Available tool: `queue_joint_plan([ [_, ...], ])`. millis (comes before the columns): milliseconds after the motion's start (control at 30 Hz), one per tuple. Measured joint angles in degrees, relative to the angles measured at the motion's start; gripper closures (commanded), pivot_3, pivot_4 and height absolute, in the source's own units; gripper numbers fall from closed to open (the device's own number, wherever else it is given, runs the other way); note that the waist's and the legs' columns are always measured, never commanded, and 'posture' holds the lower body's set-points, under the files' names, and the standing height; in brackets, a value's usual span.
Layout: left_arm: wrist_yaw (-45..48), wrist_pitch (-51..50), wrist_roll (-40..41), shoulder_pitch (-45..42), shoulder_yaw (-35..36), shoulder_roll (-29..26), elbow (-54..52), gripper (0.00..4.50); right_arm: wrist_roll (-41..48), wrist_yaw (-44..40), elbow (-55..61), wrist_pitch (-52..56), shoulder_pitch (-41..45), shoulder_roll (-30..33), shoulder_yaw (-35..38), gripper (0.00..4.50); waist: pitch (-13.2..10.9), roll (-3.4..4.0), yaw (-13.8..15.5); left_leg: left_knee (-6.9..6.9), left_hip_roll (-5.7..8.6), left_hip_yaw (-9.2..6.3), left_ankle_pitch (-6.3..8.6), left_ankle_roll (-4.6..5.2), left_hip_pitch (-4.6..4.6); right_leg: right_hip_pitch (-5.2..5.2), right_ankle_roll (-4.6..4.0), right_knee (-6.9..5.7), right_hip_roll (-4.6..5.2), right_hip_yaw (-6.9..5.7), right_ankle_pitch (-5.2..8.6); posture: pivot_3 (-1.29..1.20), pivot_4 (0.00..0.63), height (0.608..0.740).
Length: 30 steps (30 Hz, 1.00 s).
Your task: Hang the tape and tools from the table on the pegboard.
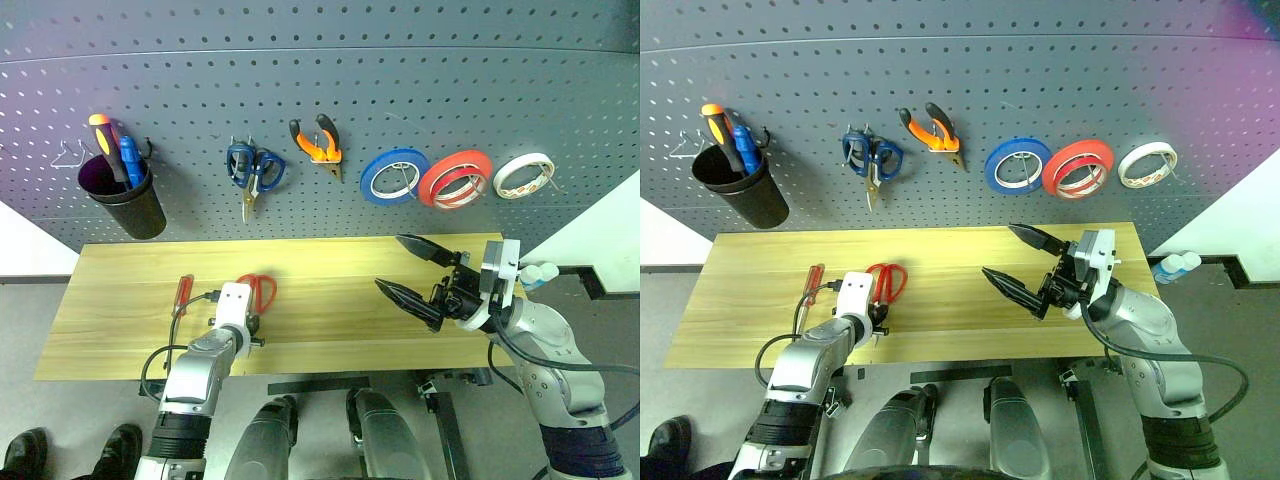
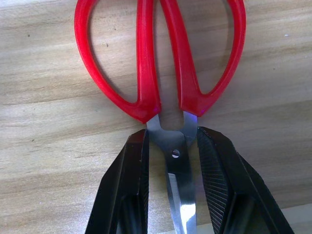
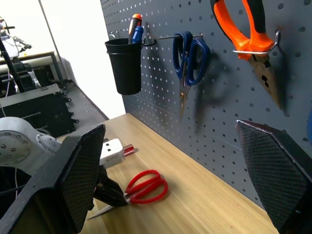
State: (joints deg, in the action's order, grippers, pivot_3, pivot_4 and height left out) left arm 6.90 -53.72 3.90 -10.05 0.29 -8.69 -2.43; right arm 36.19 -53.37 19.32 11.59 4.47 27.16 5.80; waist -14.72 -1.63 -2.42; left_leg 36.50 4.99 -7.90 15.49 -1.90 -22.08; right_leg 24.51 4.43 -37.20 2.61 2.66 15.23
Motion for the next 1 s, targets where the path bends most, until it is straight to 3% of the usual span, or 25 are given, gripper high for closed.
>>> queue_joint_plan([
  [700, -2.36, -7.30, 1.63, -3.72, 4.59, 2.85, 0.38, 3.39, -0.54, 0.85, -0.62, -0.01, 0.47, -1.18, -1.00, 0.00, 0.00, 0.01, -0.06, 0.07, 0.01, 0.00, 0.00, 0.01, 0.01, -0.03, 0.03, -0.02, 0.00, 0.00, -0.02, -0.09, 0.265, 0.740],
  [1000, -3.42, -5.69, 0.98, -1.92, 3.83, 2.14, -1.61, 3.39, -1.07, 1.10, -0.89, -0.01, 0.64, -1.27, -1.07, 0.00, 0.00, -0.01, -0.10, 0.07, 0.00, 0.00, 0.01, 0.01, -0.01, -0.02, 0.03, -0.01, -0.01, 0.00, -0.02, -0.09, 0.268, 0.740],
])
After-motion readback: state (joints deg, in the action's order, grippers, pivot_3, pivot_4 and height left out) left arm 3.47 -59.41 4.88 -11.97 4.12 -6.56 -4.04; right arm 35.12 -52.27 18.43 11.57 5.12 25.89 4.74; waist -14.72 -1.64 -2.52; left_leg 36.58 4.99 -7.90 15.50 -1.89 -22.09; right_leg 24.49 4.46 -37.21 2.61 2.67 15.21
